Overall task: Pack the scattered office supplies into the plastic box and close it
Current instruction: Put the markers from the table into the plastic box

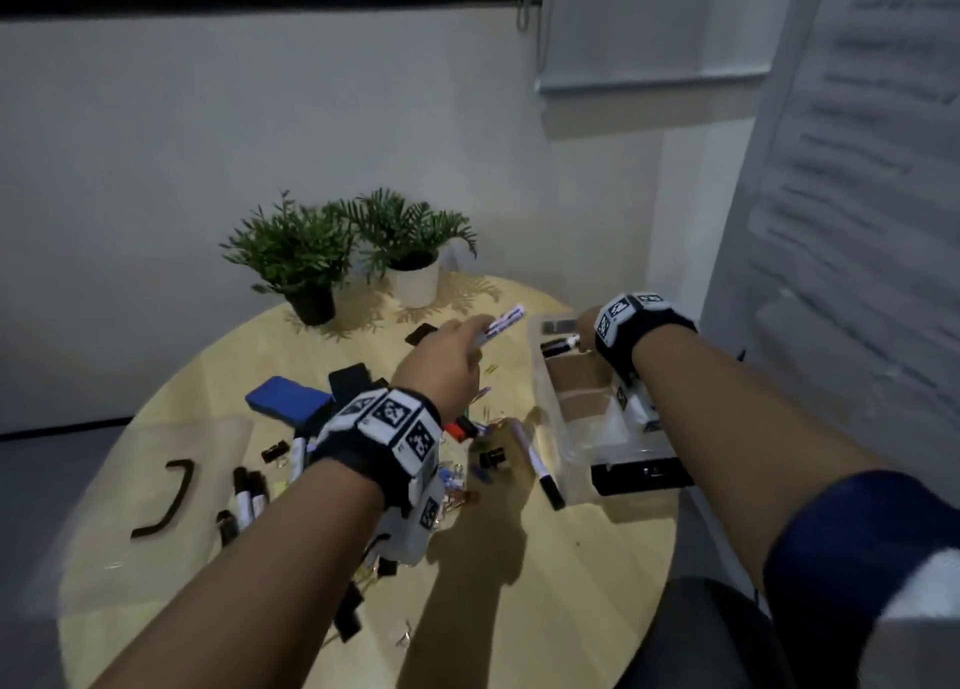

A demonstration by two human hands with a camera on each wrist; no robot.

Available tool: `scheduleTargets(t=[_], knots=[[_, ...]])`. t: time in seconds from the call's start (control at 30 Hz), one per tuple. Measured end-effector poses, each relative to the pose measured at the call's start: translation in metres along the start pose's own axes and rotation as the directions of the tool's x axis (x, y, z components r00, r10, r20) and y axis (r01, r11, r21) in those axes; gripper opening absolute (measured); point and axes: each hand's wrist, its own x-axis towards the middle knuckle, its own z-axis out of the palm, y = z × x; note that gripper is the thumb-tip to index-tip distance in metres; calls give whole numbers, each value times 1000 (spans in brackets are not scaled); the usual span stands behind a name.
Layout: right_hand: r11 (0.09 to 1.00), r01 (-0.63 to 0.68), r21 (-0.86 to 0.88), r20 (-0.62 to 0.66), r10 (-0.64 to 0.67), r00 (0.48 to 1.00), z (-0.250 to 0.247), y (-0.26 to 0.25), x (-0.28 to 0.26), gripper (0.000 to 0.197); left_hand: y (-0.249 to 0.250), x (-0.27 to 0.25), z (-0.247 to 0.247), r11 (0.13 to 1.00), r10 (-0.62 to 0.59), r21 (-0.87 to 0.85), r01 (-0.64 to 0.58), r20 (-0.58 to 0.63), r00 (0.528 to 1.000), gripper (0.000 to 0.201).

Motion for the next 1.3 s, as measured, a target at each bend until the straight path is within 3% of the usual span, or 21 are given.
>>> scheduleTargets(t=[0.07, 0.17, 0.23, 0.33, 0.43, 0.53, 0.63, 0.73, 0.9, 1.0, 1.1, 1.13, 1.17, 1.2, 1.27, 1.3], knots=[[995, 44, 91, -16, -43, 999, 4, -2, -6, 6, -4, 0, 16, 999, -13, 48, 12, 33, 999, 50], [988, 48, 146, -122, -30, 992, -3, 7, -22, 33, -2, 8, 28, 998, -40, 60, 36, 55, 998, 55], [988, 11, 151, -211, 22, 977, -3, 16, -46, 39, 5, 25, 32, 1000, -25, 4, 25, 6, 1000, 53], [979, -80, 186, -198, 117, 973, 22, 29, -94, 51, 24, 60, 41, 997, 78, 26, -76, -54, 996, 42], [967, -146, 208, -127, 175, 976, 65, 29, -125, 73, 47, 87, 57, 963, 195, 185, -199, 38, 980, 44], [969, -148, 198, -178, 184, 967, 88, 29, -126, 78, 62, 105, 77, 926, 241, 267, -266, 126, 962, 46], [975, -138, 177, -261, 182, 948, 96, 31, -123, 78, 64, 115, 93, 942, 196, 216, -258, 271, 942, 51], [978, -126, 169, -279, 170, 945, 98, 33, -121, 76, 67, 110, 93, 973, 92, 162, -167, 394, 915, 57], [974, -135, 181, -268, 181, 946, 93, 28, -124, 73, 48, 49, 65, 988, 96, -133, -77, 141, 985, 51], [981, 50, 189, -448, 41, 893, 86, 0, -137, 59, 10, -23, 53, 972, 5, -236, 18, 98, 995, 47], [903, 404, 145, -668, -212, 714, 93, -52, -149, 40, -38, -92, 51, 957, -185, -202, 207, 122, 975, 40], [869, 469, 157, -653, -265, 710, 98, -70, -149, 35, -57, -111, 52, 946, -257, -174, 274, 116, 959, 38], [856, 481, 189, -604, -286, 744, 105, -85, -148, 34, -75, -128, 51, 927, -331, -150, 343, 101, 938, 37], [872, 431, 234, -515, -265, 815, 114, -96, -141, 36, -93, -143, 49, 905, -402, -123, 408, 73, 913, 35], [953, 177, 248, -266, -108, 958, 131, -106, -126, 41, -125, -166, 40, 848, -530, -20, 530, 4, 848, 33], [982, 57, 179, -179, -25, 984, 142, -107, -119, 40, -139, -175, 35, 807, -589, 36, 590, -22, 808, 34]])
